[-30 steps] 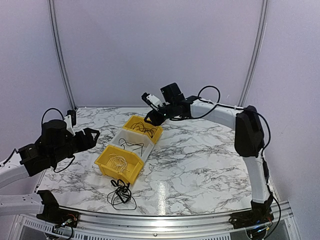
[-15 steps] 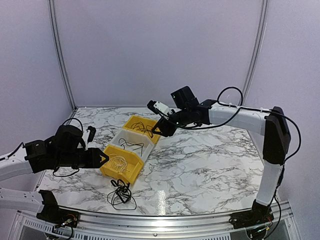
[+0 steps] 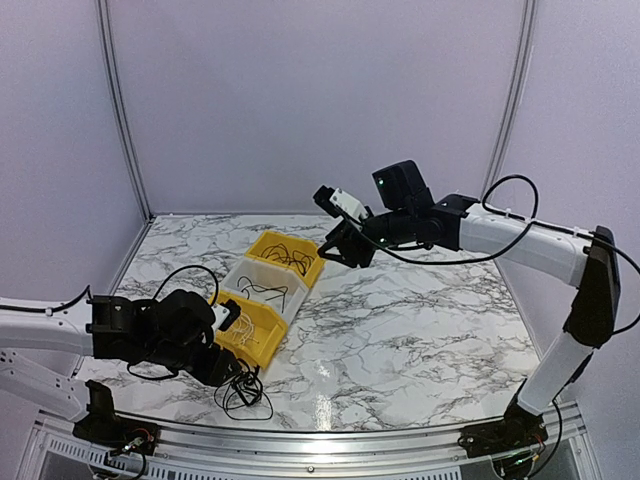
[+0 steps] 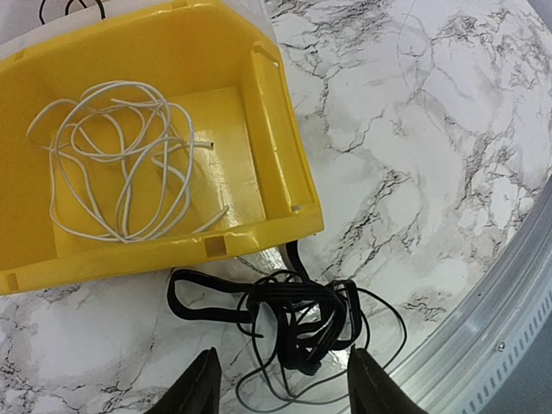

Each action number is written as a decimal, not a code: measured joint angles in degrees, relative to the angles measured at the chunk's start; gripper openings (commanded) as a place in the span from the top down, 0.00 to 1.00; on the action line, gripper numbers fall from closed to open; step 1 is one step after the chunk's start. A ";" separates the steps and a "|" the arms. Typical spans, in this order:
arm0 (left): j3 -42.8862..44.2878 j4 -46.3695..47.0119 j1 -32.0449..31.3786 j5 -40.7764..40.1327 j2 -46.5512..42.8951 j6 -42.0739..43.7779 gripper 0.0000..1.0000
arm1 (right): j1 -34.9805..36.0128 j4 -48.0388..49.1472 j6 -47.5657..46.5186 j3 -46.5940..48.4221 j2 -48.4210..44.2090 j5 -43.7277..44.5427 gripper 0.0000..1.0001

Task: Untangle the cables

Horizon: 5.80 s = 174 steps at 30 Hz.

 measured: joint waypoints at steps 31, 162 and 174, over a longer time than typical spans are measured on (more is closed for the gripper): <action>1.14 4.26 -0.37 -5.68 -16.48 -0.81 1.00 | 0.07 -0.11 -2.56 -7.56 -6.34 -2.56 0.56; 3.02 43.85 -0.52 12.90 34.75 12.61 1.00 | -9.90 19.32 8.59 58.36 1.27 -7.76 1.00; -2.19 37.70 -3.61 8.22 28.68 12.52 0.58 | -17.84 26.05 3.96 51.91 -2.05 -2.08 1.00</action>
